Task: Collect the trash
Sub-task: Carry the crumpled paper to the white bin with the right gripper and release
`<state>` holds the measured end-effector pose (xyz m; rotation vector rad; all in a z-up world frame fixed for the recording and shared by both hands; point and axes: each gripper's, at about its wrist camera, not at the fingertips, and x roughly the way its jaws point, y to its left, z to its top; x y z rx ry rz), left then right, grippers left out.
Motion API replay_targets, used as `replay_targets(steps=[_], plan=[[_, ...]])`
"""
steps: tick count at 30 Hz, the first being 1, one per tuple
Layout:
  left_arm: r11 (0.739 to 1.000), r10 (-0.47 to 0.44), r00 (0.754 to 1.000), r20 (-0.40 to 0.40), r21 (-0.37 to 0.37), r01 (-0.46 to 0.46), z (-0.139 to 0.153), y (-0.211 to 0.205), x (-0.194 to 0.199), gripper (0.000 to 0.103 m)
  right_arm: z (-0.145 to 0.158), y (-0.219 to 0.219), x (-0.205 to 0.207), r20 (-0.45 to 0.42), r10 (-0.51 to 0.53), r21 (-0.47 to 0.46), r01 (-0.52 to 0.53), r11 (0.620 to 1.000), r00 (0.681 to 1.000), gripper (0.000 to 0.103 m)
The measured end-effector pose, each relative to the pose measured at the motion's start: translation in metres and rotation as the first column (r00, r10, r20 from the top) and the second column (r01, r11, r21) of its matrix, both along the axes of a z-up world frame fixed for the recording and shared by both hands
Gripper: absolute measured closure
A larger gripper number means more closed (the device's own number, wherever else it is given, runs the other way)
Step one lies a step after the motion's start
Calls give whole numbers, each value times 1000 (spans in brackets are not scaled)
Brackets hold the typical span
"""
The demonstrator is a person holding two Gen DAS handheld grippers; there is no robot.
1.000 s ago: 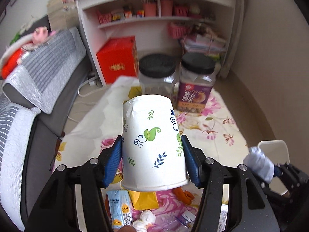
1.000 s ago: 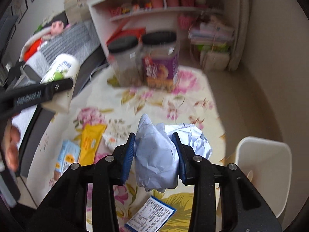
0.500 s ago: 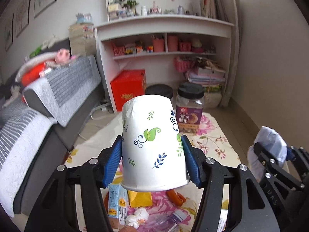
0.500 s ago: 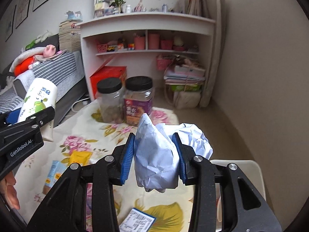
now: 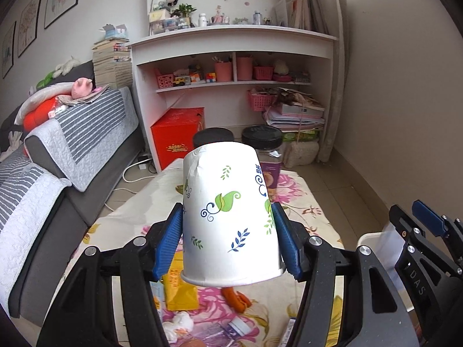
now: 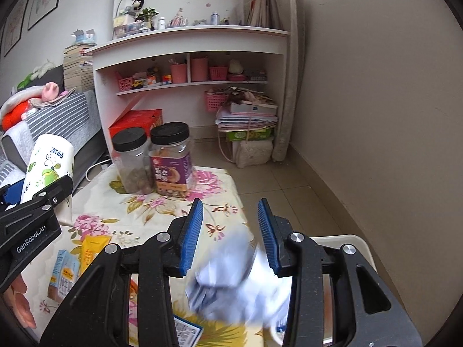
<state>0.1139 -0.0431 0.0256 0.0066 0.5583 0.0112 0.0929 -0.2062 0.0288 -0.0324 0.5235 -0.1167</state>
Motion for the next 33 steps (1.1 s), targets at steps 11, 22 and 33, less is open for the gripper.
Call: replay_targets(steps=[11, 22, 33], plan=[[998, -65, 998, -2, -2, 65, 0, -33, -6, 43, -2, -41, -11, -28, -65, 16, 66, 998, 997, 66], [996, -87, 995, -39, 27, 88, -8, -33, -4, 43, -87, -73, -3, -459, 46, 170, 37, 985, 887, 25], [995, -91, 994, -54, 46, 93, -14, -27, -2, 41, -138, -89, 13, -582, 47, 460, 281, 842, 812, 72]])
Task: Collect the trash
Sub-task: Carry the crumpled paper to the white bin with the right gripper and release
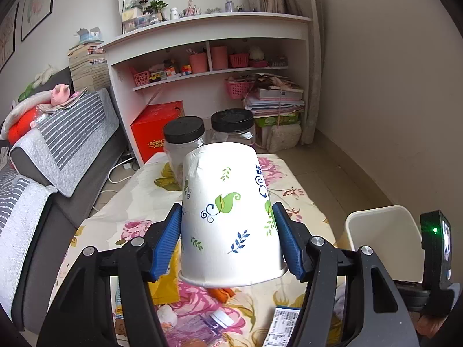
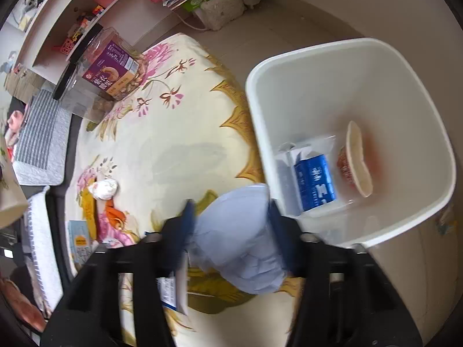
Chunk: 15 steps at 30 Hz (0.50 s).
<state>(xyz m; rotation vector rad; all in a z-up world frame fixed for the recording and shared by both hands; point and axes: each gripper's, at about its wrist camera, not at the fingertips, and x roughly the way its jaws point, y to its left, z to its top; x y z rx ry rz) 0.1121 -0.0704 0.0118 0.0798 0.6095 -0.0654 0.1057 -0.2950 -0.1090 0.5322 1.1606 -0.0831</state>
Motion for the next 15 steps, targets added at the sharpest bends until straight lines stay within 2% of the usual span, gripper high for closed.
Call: replay_targets(steps=[1, 3, 9, 11, 15], plan=[[1000, 5, 1000, -4, -2, -5, -1, 2, 1, 41, 1, 0, 1, 5, 2, 11, -2, 1000, 1000, 81], [1000, 16, 1000, -14, -12, -16, -2, 7, 4, 41, 3, 4, 3, 18, 16, 25, -17, 1000, 1000, 83], [998, 34, 999, -35, -42, -36, -3, 17, 9, 41, 23, 26, 7, 107, 105, -37, -102, 994, 989, 88], [998, 37, 999, -28, -43, -38, -2, 18, 9, 41, 32, 32, 8, 146, 132, -53, -125, 991, 980, 97], [998, 36, 999, -19, -41, -37, -3, 17, 6, 41, 48, 43, 10, 214, 176, -99, -158, 982, 961, 100]])
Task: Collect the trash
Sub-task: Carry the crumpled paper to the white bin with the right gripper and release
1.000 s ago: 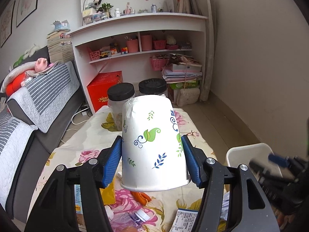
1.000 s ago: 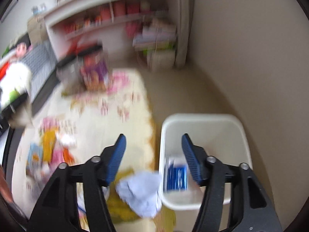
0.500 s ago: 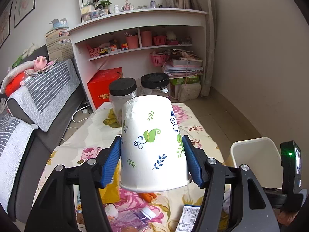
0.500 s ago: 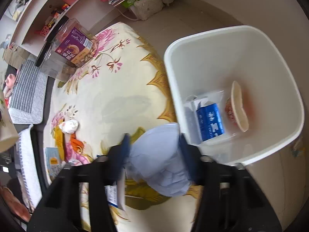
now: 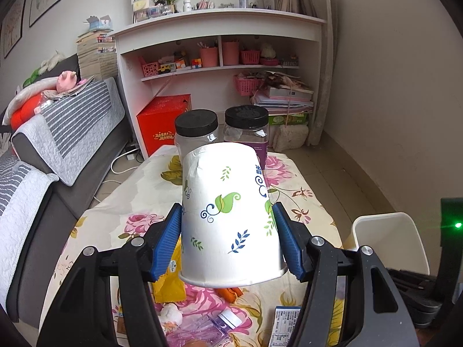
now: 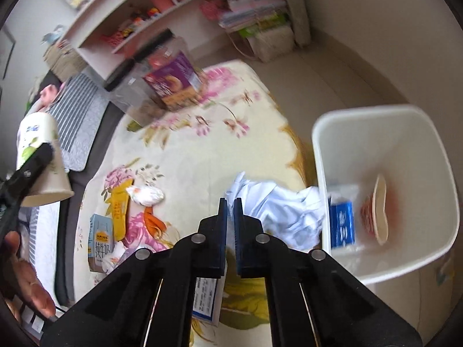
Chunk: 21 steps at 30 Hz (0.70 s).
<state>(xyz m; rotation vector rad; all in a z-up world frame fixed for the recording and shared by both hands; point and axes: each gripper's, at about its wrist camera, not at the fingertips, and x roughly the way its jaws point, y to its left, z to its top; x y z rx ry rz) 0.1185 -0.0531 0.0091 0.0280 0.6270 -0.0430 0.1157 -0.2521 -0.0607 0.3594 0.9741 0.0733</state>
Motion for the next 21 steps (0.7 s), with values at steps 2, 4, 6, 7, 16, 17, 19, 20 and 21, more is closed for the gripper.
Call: replay_targets(steps=[2, 4, 6, 7, 16, 17, 19, 20, 21], plan=[[1000, 2, 1000, 1, 1, -2, 0, 0, 0, 41, 6, 3, 0, 25, 17, -5, -17, 1000, 1000, 100], [1000, 2, 1000, 1, -2, -2, 0, 0, 0, 41, 8, 4, 0, 32, 26, -8, -26, 1000, 999, 100], [1000, 3, 1000, 0, -4, -3, 0, 0, 0, 41, 9, 6, 0, 39, 32, -17, -32, 999, 999, 100], [1000, 2, 1000, -1, -5, -2, 0, 1, 1, 41, 10, 6, 0, 44, 34, -18, -33, 999, 998, 100], [1000, 0, 1000, 8, -14, 0, 3, 2, 0, 41, 26, 4, -2, 104, 11, -27, -8, 1000, 995, 100], [1000, 0, 1000, 9, -15, 0, 3, 2, 0, 41, 29, 3, -3, 115, 8, -34, -4, 999, 993, 100], [1000, -2, 1000, 11, -20, 3, 5, 0, 0, 41, 34, -1, -5, 132, -4, -43, 10, 999, 991, 100], [1000, -3, 1000, 12, -21, 4, 5, -1, -1, 41, 38, -6, -6, 143, -15, -46, 21, 999, 990, 100], [1000, -7, 1000, 15, -21, 7, 6, -2, -2, 41, 41, -11, -8, 151, -26, -48, 33, 998, 988, 100]])
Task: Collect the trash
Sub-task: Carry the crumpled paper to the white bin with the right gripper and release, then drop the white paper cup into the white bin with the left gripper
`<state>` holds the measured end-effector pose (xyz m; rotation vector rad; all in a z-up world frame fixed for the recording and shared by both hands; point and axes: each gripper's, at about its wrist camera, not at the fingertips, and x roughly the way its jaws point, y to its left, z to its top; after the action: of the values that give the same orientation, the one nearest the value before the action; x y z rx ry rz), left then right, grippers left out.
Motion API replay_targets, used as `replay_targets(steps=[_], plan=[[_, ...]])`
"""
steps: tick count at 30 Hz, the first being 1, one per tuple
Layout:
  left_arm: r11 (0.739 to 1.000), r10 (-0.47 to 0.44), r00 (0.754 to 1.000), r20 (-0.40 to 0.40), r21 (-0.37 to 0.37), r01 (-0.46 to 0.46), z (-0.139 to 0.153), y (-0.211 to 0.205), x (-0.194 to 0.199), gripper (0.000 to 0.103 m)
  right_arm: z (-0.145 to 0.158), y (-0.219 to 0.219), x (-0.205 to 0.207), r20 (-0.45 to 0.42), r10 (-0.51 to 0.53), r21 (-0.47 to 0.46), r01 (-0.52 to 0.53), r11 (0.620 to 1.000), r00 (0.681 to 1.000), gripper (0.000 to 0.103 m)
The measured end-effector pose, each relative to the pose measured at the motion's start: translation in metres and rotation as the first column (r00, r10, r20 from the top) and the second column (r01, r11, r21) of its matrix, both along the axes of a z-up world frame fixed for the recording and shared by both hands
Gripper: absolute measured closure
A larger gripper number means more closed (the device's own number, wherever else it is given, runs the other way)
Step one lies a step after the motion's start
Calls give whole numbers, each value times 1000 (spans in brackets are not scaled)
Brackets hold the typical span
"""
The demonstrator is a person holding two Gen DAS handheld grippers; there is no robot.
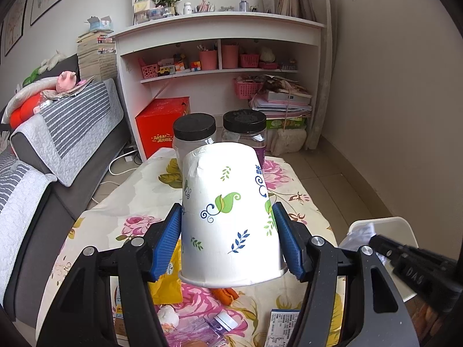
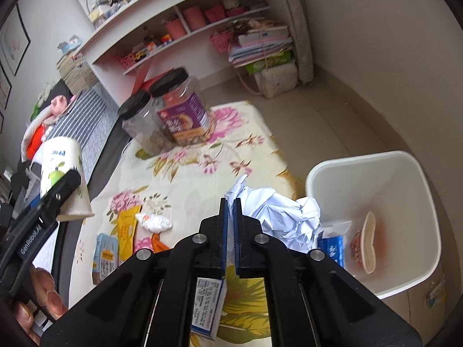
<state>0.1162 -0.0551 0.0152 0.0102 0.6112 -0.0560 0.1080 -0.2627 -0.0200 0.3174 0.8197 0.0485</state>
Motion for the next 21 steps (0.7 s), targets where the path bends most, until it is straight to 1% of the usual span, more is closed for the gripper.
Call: replay_targets(steps=[6, 11, 15, 17, 18, 20, 21], plan=[[999, -30, 999, 14, 13, 30, 4, -15, -8, 41, 14, -38, -13, 40, -90, -6, 90, 996, 995, 100], [997, -69, 998, 11, 19, 68, 5, -36, -13, 41, 23, -79, -26, 66, -169, 3, 169, 986, 983, 100], [994, -109, 994, -10, 7, 109, 6, -61, -16, 41, 19, -112, -31, 33, -241, 10, 241, 971, 970, 99], [991, -130, 991, -26, -17, 130, 5, -73, -17, 41, 17, -128, -34, 10, -268, 22, 267, 963, 963, 95], [990, -140, 990, -34, -34, 139, 5, -81, -17, 41, 17, -134, -37, 8, -286, 16, 286, 958, 958, 90], [985, -165, 984, -59, -67, 161, 3, -101, -16, 41, 20, -147, -43, 15, -330, -26, 330, 944, 944, 64], [982, -177, 982, -69, -78, 172, 2, -110, -16, 41, 22, -154, -48, 26, -361, -49, 361, 931, 932, 41]])
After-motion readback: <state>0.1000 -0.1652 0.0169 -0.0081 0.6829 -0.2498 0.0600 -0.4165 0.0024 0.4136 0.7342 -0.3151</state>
